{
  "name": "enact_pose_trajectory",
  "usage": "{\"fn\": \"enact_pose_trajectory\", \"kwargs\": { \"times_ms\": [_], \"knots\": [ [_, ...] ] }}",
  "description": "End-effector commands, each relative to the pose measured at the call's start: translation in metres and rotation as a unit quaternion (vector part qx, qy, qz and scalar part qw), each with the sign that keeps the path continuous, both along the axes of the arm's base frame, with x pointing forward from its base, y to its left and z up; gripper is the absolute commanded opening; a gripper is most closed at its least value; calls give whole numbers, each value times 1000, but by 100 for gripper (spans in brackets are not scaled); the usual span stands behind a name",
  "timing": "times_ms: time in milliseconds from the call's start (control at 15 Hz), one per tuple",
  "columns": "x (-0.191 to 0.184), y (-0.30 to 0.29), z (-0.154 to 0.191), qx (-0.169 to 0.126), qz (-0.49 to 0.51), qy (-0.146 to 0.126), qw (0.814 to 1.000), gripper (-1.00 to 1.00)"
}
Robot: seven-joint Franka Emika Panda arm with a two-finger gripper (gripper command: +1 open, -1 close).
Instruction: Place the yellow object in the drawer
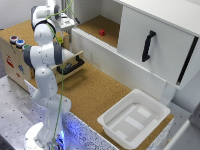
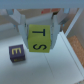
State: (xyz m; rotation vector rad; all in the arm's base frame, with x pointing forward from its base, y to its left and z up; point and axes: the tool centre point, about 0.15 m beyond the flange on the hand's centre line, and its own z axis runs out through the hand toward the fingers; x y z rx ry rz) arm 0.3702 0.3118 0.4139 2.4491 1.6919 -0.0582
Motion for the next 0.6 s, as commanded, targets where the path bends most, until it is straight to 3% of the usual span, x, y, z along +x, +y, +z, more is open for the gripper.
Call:
{"fn": "enact_pose_trajectory", "kwargs": {
  "times_ms": [0, 200, 533],
  "knots": [
    [-14, -32, -56, 33, 11, -33, 999, -100],
    [-14, -34, -77, 33, 27, -20, 999, -100],
    [-11, -31, -95, 64, 42, -15, 997, -100]
  ]
}}
